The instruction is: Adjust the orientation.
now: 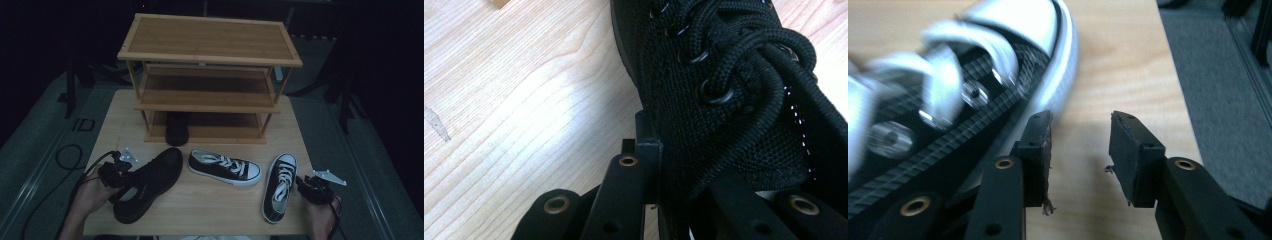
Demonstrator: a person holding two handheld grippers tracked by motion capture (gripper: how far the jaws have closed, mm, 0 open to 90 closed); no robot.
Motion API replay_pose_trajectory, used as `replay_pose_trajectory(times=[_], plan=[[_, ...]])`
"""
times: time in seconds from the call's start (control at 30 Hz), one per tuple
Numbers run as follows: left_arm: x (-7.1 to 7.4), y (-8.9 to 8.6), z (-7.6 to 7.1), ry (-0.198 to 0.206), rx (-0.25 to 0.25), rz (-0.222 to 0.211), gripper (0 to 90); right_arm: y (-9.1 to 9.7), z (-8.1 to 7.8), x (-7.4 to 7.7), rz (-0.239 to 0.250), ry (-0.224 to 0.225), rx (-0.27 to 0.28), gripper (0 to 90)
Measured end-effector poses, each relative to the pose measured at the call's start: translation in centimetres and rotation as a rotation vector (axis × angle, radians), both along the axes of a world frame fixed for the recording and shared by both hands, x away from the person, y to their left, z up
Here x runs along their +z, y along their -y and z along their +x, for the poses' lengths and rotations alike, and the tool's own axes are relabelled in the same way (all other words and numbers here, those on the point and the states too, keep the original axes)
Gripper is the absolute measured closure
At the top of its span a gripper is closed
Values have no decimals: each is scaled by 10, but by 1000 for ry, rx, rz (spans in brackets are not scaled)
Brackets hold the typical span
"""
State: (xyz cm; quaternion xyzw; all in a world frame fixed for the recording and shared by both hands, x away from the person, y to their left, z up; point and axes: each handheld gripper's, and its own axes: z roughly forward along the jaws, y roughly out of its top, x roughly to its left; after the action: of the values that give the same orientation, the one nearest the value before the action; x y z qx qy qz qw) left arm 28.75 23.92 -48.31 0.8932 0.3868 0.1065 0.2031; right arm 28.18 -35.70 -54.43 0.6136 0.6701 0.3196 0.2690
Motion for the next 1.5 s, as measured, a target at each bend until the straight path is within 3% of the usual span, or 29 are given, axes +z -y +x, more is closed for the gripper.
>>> replay_pose_trajectory(times=[0.03, 0.13, 0.23, 0.4, 0.57, 0.93, 1.5], plan=[[0, 0, 1, -1, -3, -2, 880, -2, -1, 8, -1, 26, 13, 677], [0, -2, 2, -5, -10, -16, 867, -6, -2, 15, 0, 46, 42, 726], [0, -4, 2, -10, -11, -45, 791, -16, -5, 27, -12, 77, 93, 859], [-1, -5, 1, -8, -1, -66, 727, -26, -7, 37, -13, 104, 145, 899], [-1, -6, 2, -6, 7, -72, 692, -35, -8, 50, 17, 129, 202, 900], [-2, -5, 2, 3, 17, -84, 676, -72, 4, 62, 15, 114, 365, 900], [-2, -6, 2, 8, 23, -96, 677, -121, 17, 55, -41, 8, 547, 900]])
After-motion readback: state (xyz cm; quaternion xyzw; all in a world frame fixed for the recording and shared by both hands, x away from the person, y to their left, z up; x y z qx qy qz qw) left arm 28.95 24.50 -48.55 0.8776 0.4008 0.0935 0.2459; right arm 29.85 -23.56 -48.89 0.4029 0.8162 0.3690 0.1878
